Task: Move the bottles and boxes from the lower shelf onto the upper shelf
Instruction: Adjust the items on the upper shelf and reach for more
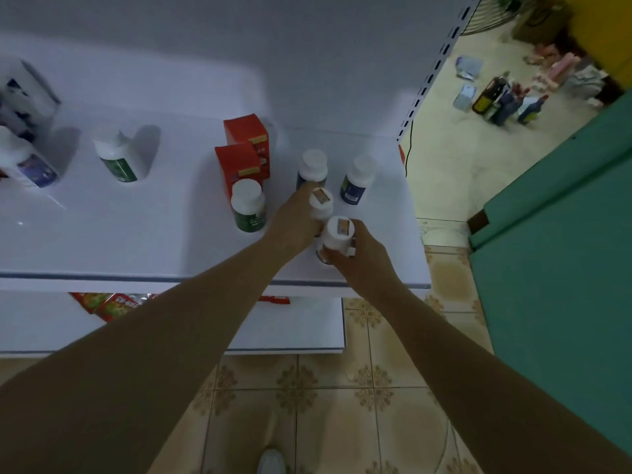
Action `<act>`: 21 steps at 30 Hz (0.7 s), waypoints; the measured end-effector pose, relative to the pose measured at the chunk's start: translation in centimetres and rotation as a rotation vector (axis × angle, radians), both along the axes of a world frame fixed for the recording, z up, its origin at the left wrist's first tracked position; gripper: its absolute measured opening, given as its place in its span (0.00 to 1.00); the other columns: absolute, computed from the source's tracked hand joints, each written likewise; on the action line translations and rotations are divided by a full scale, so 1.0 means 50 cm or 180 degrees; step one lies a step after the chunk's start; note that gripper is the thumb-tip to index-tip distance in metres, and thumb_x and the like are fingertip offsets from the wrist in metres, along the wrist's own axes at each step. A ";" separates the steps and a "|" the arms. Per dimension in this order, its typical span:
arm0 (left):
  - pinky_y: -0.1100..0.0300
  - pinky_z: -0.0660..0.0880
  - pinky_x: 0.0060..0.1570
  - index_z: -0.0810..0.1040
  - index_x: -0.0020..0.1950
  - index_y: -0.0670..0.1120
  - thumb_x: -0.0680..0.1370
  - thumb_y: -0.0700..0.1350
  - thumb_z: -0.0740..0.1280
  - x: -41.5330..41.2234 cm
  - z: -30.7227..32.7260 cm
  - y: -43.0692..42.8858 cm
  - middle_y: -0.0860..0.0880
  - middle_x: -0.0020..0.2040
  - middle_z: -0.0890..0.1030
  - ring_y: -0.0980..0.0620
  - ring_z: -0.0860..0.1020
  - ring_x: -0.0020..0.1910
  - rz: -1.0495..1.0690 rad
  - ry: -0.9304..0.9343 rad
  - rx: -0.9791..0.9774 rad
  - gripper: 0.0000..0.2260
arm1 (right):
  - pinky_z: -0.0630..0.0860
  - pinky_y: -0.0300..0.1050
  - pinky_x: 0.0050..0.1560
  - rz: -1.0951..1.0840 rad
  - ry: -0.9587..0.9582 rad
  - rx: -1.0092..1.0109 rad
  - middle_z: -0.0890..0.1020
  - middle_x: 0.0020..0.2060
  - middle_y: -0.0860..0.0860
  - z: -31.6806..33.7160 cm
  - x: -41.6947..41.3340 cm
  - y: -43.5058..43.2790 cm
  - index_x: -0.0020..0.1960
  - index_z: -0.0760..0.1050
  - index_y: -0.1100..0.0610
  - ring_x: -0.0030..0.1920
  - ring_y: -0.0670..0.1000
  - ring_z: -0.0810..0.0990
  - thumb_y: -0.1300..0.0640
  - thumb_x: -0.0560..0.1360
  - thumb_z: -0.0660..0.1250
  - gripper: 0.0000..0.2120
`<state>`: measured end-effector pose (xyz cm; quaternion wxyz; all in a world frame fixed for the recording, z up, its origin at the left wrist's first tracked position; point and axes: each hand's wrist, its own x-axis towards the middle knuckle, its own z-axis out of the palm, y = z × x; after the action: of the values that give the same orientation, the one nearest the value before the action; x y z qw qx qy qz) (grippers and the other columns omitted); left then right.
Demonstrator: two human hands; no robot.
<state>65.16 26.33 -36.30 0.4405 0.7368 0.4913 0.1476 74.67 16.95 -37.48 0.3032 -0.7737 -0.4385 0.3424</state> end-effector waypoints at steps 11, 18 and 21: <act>0.53 0.73 0.60 0.70 0.60 0.47 0.70 0.36 0.73 -0.105 0.062 -0.030 0.47 0.56 0.75 0.48 0.74 0.57 0.0219 -0.1117 -0.1219 0.23 | 0.76 0.42 0.51 -0.0138 0.0542 0.0465 0.78 0.52 0.52 0.096 -0.010 -0.059 0.61 0.63 0.49 0.51 0.52 0.78 0.55 0.73 0.71 0.22; 0.59 0.72 0.45 0.71 0.49 0.53 0.73 0.33 0.63 -0.271 0.217 -0.152 0.45 0.51 0.76 0.47 0.75 0.52 0.0076 -0.1958 -0.1828 0.15 | 0.70 0.59 0.66 -0.0347 0.1450 0.0694 0.79 0.56 0.49 0.273 -0.150 -0.148 0.58 0.68 0.39 0.59 0.53 0.78 0.45 0.67 0.70 0.21; 0.55 0.72 0.46 0.70 0.50 0.49 0.63 0.39 0.62 -0.361 0.295 -0.207 0.44 0.44 0.78 0.45 0.78 0.44 0.0034 -0.2187 -0.1894 0.17 | 0.71 0.54 0.64 -0.0311 0.1762 0.0906 0.78 0.53 0.51 0.348 -0.236 -0.196 0.58 0.69 0.47 0.57 0.53 0.78 0.53 0.72 0.66 0.15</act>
<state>47.08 16.00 -21.55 0.7697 0.4838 0.3416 0.2382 62.85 7.16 -20.11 0.5324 -0.6210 -0.3451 0.4603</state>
